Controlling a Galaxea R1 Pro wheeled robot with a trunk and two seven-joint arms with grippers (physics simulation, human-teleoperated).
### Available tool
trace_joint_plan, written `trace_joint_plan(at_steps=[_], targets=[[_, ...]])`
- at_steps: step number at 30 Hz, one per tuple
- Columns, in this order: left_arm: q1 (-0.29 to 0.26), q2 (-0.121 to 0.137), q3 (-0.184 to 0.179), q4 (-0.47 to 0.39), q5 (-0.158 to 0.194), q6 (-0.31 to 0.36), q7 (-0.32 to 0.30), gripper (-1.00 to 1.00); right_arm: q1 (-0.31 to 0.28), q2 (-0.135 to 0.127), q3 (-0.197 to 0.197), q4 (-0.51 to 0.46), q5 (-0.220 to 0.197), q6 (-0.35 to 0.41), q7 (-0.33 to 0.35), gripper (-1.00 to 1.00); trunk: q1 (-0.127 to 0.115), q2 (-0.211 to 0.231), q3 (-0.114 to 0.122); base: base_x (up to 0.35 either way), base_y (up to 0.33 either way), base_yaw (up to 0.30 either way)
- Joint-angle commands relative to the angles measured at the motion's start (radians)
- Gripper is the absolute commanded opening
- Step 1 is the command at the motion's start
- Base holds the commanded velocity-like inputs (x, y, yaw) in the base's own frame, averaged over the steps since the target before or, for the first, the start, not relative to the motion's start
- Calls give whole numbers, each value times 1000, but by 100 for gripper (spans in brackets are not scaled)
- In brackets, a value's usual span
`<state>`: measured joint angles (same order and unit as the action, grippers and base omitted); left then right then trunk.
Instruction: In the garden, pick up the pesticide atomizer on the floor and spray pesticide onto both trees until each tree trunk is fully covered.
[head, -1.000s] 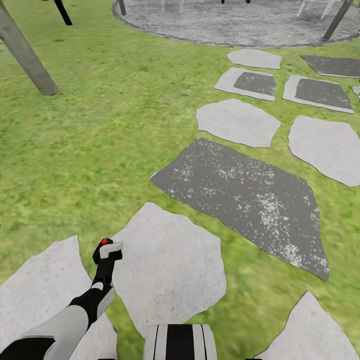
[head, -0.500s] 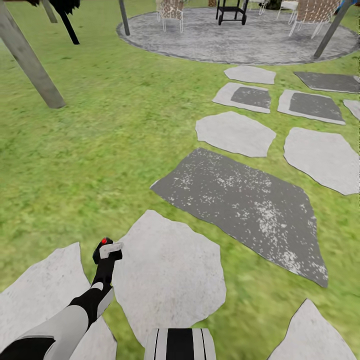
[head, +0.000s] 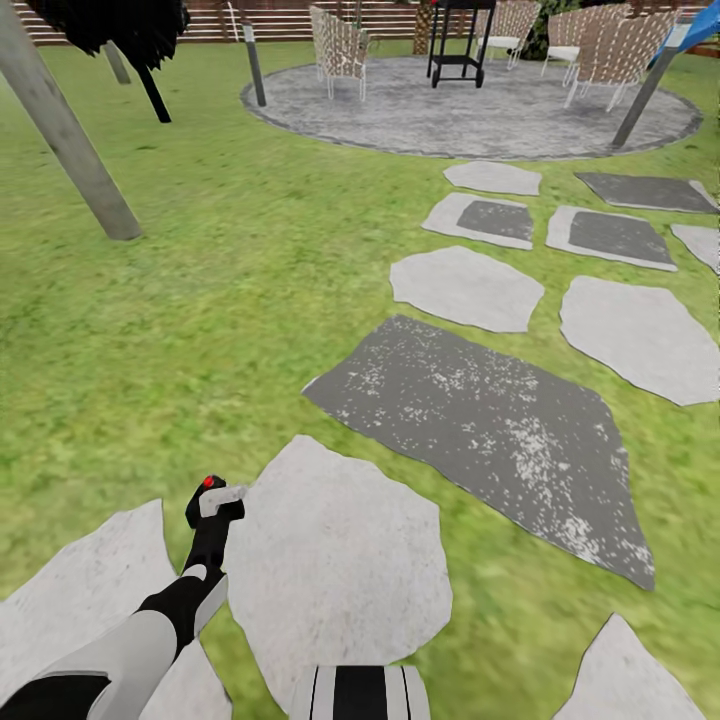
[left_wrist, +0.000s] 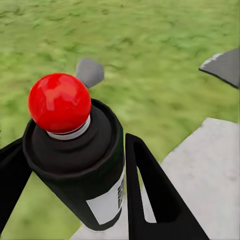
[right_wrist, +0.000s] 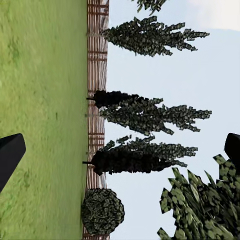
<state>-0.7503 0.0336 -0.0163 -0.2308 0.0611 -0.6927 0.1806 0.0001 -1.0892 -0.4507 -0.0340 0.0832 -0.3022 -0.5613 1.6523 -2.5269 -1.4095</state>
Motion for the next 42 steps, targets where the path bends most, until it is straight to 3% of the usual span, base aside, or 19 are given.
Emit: trace_joint_plan(at_steps=[1, 42], targets=[[-1, 0, -2, 1, 6, -3, -1, -100, 0, 0, -8, 0, 8, -3, -1, 100, -1, 0, 3, 0, 0, 0], [0, 0, -2, 1, 6, -2, -1, -100, 0, 3, -10, -1, 7, -5, 1, 100, -19, 10, 162, 0, 0, 0]])
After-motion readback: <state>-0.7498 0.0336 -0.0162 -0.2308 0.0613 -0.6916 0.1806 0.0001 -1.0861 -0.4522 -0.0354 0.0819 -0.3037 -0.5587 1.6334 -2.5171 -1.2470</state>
